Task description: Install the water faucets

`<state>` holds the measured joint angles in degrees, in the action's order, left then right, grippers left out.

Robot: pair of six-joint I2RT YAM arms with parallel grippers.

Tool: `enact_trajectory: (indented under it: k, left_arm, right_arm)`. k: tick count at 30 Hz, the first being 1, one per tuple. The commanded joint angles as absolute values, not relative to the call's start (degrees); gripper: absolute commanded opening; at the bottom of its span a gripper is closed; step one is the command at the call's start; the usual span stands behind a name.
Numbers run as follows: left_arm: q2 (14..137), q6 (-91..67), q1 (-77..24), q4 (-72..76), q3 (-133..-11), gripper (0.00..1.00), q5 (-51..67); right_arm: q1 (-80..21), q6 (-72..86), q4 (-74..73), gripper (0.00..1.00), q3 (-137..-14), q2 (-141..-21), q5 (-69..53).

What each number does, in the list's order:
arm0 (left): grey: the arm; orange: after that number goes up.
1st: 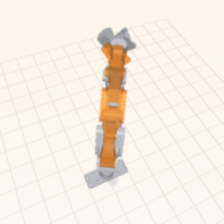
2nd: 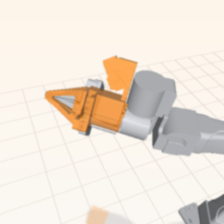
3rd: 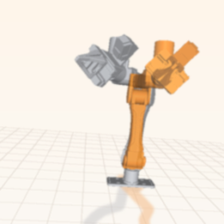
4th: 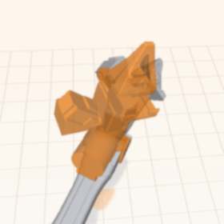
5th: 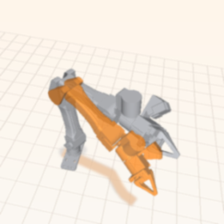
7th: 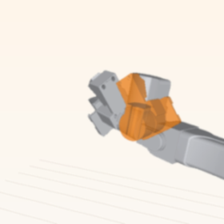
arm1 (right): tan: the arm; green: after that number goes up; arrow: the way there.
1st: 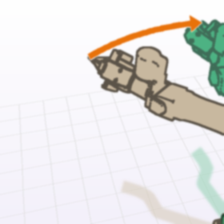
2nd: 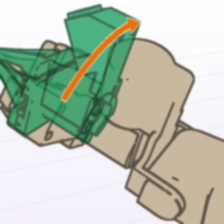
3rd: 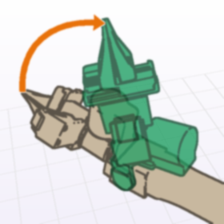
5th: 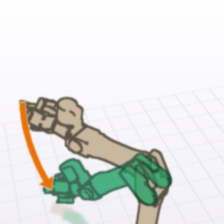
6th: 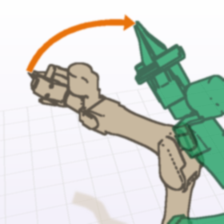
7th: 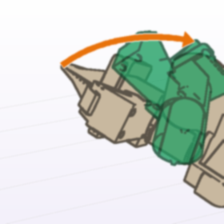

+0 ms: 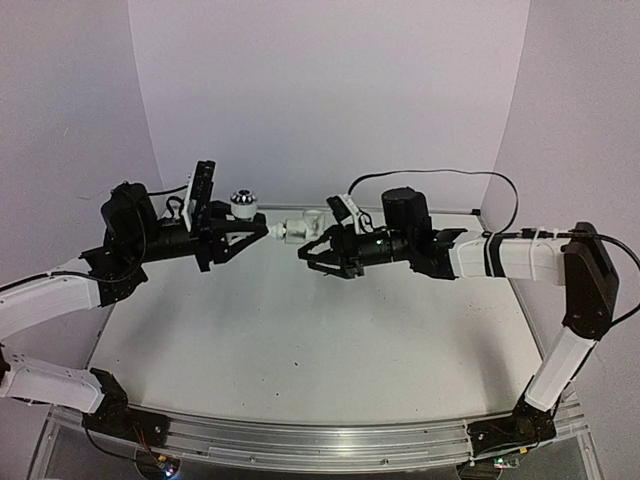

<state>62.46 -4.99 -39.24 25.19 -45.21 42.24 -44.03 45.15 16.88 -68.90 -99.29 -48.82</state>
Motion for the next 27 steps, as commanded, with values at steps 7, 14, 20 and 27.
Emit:
enact_trajectory:
  k: [7, 14, 20, 27]
  left_arm:
    - [68.7, -47.1, -38.3, 23.8, -54.5, 0.00, 34.2]
    - [74.4, -60.8, -36.6, 17.8, -56.9, 0.00, 45.4]
    - [76.1, -65.1, -36.6, 17.7, -56.9, 0.00, 48.5]
    - [76.8, -66.0, -36.6, 17.7, -56.9, 0.00, 49.8]
  right_arm:
    - [-45.0, -3.6, -3.8, 0.98, -64.5, -80.4, -26.3]
    - [-48.4, -25.9, -1.1, 0.98, -66.1, -79.0, -24.0]
    - [-51.4, -32.4, 2.0, 0.98, -68.5, -81.9, -21.1]
    - [-52.0, -31.9, 5.4, 0.86, -68.6, -84.9, -21.2]
